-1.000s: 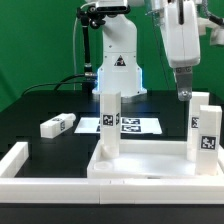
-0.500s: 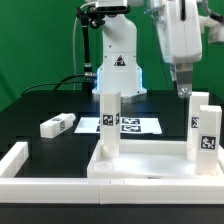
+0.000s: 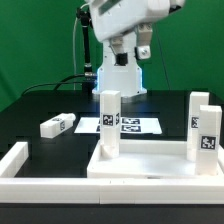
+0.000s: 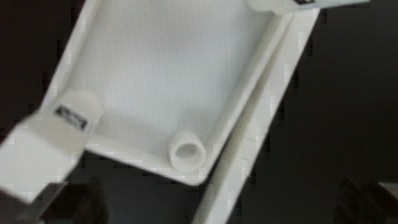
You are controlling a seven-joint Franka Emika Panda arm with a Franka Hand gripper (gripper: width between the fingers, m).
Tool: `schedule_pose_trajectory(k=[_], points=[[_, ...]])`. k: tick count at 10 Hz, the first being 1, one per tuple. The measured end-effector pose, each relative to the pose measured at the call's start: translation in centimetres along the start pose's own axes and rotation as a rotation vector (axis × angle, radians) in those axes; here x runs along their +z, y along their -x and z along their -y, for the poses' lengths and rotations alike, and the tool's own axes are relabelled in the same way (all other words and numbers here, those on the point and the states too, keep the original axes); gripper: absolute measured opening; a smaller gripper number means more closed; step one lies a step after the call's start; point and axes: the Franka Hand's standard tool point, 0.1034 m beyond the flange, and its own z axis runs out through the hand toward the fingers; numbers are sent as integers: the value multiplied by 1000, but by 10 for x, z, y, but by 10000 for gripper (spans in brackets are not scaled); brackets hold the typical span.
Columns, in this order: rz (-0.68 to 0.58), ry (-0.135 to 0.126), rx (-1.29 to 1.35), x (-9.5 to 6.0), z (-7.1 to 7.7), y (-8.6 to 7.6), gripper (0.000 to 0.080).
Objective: Assemble desk
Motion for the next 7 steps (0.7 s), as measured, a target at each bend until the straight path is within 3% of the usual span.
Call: schedule_pose_trajectory(k=[4, 5, 7], points=[[0, 2, -255, 1, -1, -1, 649], [3, 2, -410, 1, -12, -10, 649], [12, 8, -607, -5, -63, -31, 649]])
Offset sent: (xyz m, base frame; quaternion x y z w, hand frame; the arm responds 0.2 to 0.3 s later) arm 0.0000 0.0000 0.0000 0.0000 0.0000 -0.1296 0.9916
